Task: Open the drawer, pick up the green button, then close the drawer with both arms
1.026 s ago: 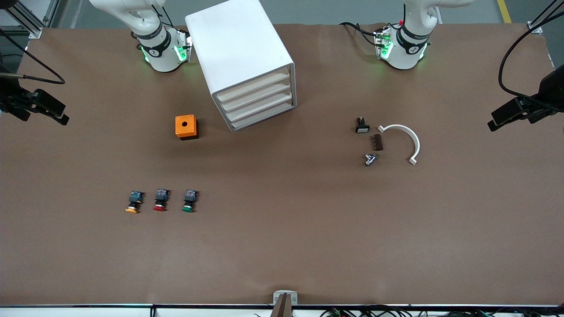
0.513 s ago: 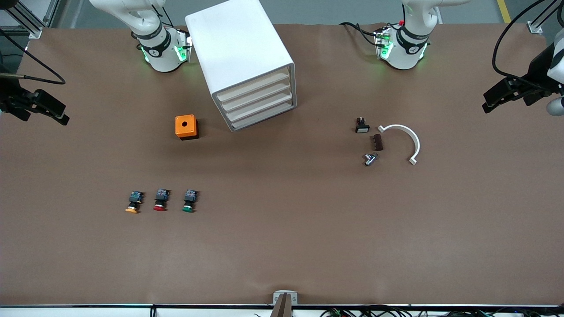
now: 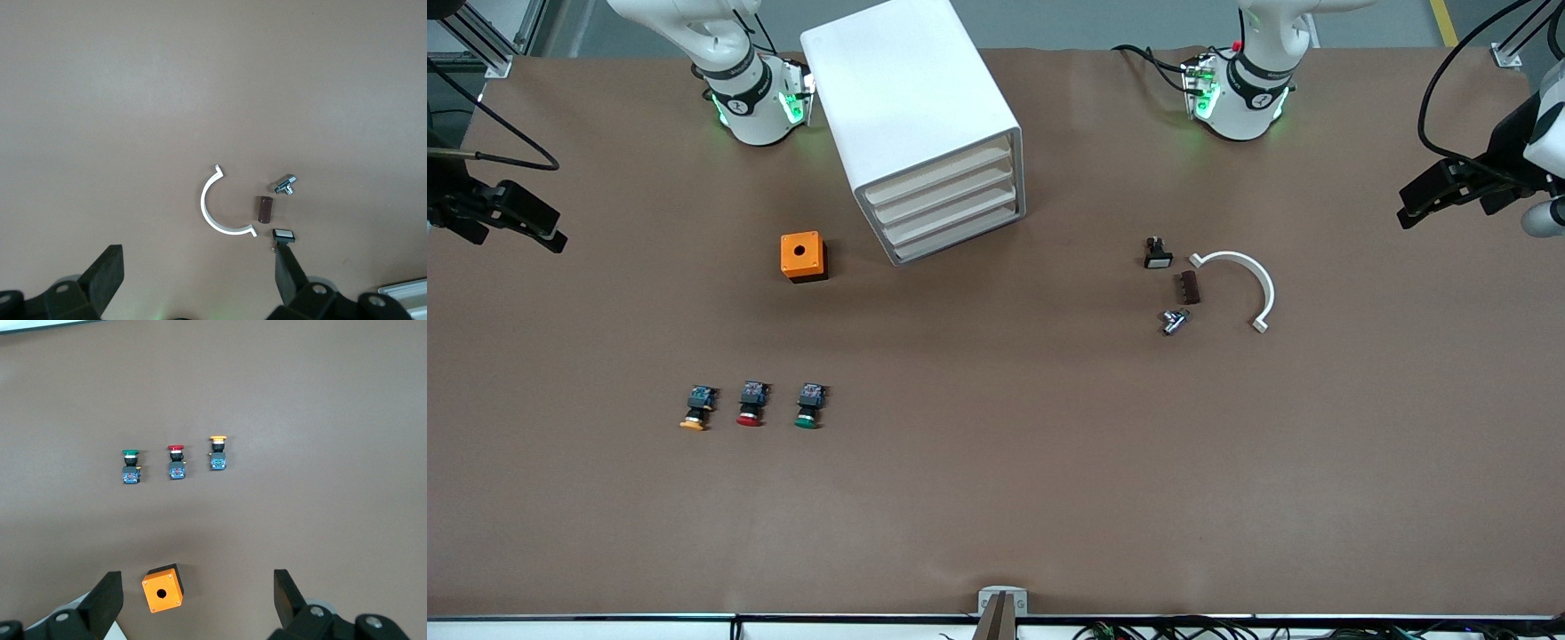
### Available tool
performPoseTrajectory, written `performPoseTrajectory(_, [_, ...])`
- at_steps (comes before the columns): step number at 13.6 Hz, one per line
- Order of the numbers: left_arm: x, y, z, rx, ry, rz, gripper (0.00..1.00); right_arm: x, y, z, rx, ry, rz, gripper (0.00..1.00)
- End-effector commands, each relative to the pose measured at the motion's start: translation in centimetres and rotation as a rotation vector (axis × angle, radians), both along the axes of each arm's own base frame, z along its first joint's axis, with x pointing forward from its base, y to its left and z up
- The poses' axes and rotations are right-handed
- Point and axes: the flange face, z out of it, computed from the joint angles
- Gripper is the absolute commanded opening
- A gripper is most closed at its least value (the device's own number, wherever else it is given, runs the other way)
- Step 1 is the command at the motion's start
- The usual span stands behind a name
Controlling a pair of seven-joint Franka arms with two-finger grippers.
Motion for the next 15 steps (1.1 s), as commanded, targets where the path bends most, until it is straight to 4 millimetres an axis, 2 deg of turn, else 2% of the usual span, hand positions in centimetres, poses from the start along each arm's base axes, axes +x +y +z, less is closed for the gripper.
performPoseTrajectory(1, [-0.22, 1.15, 1.14, 0.022, -0.016, -0.041, 1.00, -0.85, -0.14, 0.18, -0.017, -0.002, -0.013, 1.00])
performPoseTrajectory(15, [-0.75, 1.86, 1.03, 0.024, 0.026, -0.036, 1.00, -0.85, -0.22, 0.18, -0.017, -0.002, -0.015, 1.00])
